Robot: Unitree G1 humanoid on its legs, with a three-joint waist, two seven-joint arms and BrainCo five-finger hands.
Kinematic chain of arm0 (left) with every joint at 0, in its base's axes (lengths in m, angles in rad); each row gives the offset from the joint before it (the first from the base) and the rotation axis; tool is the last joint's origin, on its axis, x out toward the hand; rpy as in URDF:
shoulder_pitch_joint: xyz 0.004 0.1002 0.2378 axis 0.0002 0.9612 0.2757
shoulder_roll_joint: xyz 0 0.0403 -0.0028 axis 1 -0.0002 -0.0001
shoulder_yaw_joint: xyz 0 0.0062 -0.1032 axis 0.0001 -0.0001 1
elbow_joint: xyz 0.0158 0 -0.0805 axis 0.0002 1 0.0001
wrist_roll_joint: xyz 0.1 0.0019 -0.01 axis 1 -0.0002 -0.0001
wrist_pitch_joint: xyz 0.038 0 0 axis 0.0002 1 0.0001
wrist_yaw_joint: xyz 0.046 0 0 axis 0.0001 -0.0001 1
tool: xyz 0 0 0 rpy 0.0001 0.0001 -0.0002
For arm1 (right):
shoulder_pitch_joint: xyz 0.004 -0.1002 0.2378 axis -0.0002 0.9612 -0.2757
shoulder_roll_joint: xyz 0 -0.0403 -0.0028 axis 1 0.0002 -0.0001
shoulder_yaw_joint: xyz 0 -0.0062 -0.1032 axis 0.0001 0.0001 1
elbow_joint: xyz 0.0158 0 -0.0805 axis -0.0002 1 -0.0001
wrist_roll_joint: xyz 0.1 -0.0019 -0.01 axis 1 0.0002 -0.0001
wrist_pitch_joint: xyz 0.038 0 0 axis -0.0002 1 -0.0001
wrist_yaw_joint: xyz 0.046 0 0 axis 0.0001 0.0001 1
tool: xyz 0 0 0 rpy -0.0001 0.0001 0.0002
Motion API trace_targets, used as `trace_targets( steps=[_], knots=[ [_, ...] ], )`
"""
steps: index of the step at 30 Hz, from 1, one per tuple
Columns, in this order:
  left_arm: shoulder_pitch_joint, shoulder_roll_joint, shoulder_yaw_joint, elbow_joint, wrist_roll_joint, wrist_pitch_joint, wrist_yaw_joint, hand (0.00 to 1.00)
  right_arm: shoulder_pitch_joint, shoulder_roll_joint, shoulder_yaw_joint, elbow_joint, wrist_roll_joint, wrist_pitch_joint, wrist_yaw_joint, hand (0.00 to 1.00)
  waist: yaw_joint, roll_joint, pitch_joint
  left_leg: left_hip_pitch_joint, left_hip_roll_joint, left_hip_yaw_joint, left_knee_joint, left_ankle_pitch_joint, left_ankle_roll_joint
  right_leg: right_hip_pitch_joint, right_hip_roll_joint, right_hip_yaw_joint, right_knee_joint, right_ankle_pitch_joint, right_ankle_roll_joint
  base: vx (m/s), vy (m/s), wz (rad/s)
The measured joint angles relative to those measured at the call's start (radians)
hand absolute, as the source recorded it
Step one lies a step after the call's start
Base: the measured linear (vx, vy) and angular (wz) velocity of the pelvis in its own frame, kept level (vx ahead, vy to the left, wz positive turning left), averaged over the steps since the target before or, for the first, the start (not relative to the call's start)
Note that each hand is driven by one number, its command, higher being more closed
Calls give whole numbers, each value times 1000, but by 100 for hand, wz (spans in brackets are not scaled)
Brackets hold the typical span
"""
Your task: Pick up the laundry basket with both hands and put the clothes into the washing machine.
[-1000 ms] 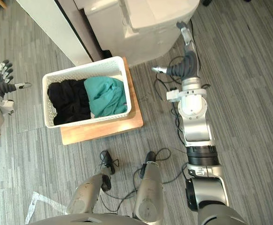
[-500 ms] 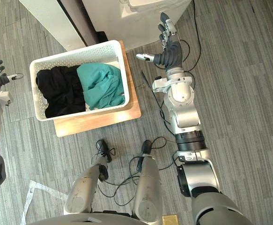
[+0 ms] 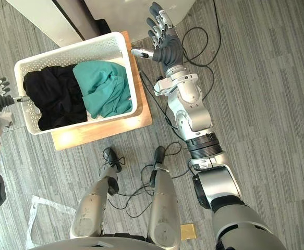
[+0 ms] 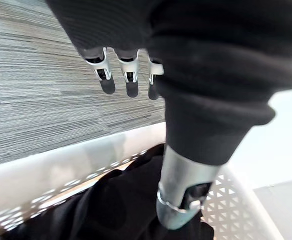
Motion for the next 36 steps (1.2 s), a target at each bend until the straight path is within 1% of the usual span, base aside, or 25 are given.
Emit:
trace_targets(
  steps=[6,8,9,11,13,17,20,22,24,26,27,31,34,36],
  knots=[
    [-6,-49,11,16,-87,4,38,0,-2,-3,10,1,32,0,9,0,-12,-5,4,-2,-1,1,-8,1,-1,0,0,-2,-10,7,2,81,-38,0],
    [-9,-56,14,21,-114,17,45,0,-2,-3,10,6,34,0,9,0,-14,-9,7,-2,0,1,-14,5,-3,0,3,-2,-16,14,3,75,-33,-2],
    [-12,-58,22,21,-122,20,47,0,-2,-3,9,10,36,0,9,0,-15,-10,7,-2,0,1,-15,6,-4,0,3,-2,-17,14,3,95,-52,0],
    [-28,-82,70,21,-177,22,69,0,-4,-3,8,41,43,1,8,0,-13,-12,8,-4,0,1,-16,7,-4,0,5,-2,-21,17,2,90,-56,0],
    [-35,-87,92,21,-199,25,87,0,-6,-3,8,41,52,1,8,0,-14,-12,8,-9,3,1,-17,8,-4,-1,9,-2,-30,25,2,66,-41,-2],
    [-37,-104,162,21,-222,38,90,0,-27,-3,9,41,82,1,9,0,-14,-12,9,-14,5,2,-31,19,-6,-4,17,-2,-50,35,3,68,-44,-3],
    [-32,-114,161,52,-249,47,83,0,-80,-4,29,73,102,5,17,0,-14,-12,9,-16,7,8,-32,21,-8,-12,20,3,-50,37,0,74,-61,-7],
    [-32,-113,162,52,-252,48,81,0,-132,-7,61,116,106,36,37,0,-13,-14,10,-18,8,19,-32,21,-8,-20,23,13,-50,39,-1,60,-54,-16],
    [-38,-112,159,52,-252,49,81,0,-204,-6,124,195,78,85,62,0,-6,-14,10,-21,15,30,-32,21,-7,-30,32,25,-54,53,-1,73,-66,-19],
    [-58,-112,153,52,-257,49,80,0,-238,-5,147,247,46,105,80,0,-7,-14,10,-30,16,29,-32,25,-5,-38,34,24,-54,55,-4,68,-63,-2],
    [-73,-111,142,52,-269,49,80,0,-255,-3,152,287,28,114,81,0,-6,-14,10,-35,17,28,-33,27,-3,-44,34,23,-54,58,-4,64,-60,2],
    [-105,-109,99,52,-282,49,78,0,-291,5,157,395,28,135,80,0,-8,-14,10,-41,16,26,-33,30,-1,-47,34,23,-59,69,-2,66,-50,0],
    [-127,-107,74,52,-283,49,78,0,-327,33,147,498,28,142,81,0,-13,-14,10,-46,15,25,-33,34,4,-47,34,23,-67,73,-3,52,-40,1],
    [-143,-108,64,52,-283,49,78,0,-343,57,135,561,26,159,82,0,-14,-14,10,-48,15,23,-37,41,-1,-47,34,20,-68,74,-5,49,-47,5]
  ],
)
